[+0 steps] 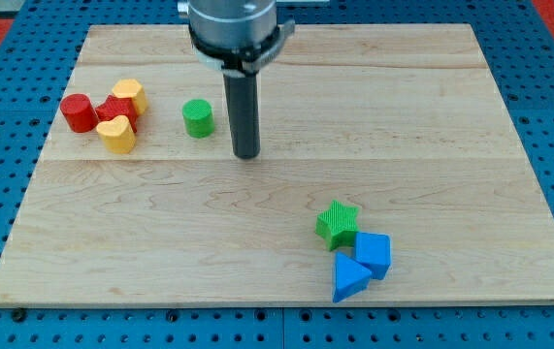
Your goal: Move the blue triangle to bottom right of the board
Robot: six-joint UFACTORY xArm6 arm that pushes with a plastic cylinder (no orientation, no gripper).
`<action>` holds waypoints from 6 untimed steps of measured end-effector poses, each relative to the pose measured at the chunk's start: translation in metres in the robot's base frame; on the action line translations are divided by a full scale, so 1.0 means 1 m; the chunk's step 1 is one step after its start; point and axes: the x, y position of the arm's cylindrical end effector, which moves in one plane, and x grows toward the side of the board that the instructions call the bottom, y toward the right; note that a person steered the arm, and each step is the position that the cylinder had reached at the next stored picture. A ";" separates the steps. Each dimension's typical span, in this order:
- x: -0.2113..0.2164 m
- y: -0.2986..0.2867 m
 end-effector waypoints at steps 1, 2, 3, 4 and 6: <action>0.083 -0.001; 0.154 0.011; 0.159 0.032; 0.159 0.153; 0.134 0.169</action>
